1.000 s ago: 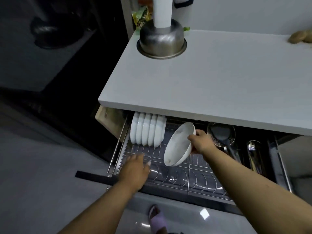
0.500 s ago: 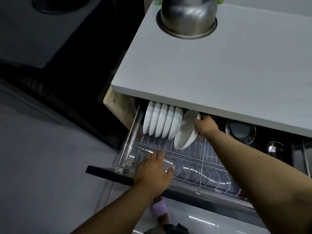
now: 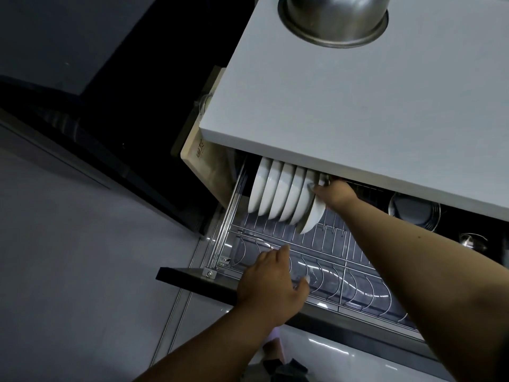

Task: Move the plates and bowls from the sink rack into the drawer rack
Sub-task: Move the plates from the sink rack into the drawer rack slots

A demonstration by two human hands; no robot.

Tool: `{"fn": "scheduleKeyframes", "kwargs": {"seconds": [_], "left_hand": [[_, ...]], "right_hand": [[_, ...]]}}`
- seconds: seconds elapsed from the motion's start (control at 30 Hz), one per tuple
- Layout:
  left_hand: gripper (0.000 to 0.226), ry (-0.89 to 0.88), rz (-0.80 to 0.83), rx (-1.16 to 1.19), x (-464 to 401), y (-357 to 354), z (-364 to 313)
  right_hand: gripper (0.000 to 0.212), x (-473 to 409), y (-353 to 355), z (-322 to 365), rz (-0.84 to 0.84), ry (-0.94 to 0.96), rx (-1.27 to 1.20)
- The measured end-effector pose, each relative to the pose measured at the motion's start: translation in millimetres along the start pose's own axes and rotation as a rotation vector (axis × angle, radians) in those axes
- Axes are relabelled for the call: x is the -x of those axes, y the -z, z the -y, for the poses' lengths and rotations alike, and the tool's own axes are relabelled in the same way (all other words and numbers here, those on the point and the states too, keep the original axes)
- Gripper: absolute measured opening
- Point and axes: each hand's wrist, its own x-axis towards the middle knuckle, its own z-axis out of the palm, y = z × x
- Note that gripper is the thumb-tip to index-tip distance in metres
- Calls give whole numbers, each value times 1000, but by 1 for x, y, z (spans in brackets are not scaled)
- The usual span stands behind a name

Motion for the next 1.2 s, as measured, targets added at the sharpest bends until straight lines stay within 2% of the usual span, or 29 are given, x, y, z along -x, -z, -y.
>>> {"fn": "scheduleKeyframes", "kwargs": {"seconds": [0.23, 0.43, 0.67, 0.8, 0.87, 1.0, 1.2], "left_hand": [[70, -10, -8, 21, 0, 1, 0], [69, -19, -32, 27, 2, -2, 0], [73, -20, -48, 3, 3, -3, 1], [67, -14, -60, -10, 2, -4, -1], [70, -11, -57, -13, 2, -3, -2], [65, 27, -26, -26, 0, -2, -5], [64, 67, 24, -41, -1, 3, -12]], "right_hand": [[50, -3, -8, 7, 5, 33, 90], [51, -1, -13, -5, -89, 41, 94], [48, -14, -1, -6, -35, 23, 128], [47, -8, 6, 1, -70, -27, 39], [47, -1, 5, 0, -26, -51, -23], [63, 20, -5, -21, -74, -36, -110], [52, 87, -5, -61, -36, 15, -245]]}}
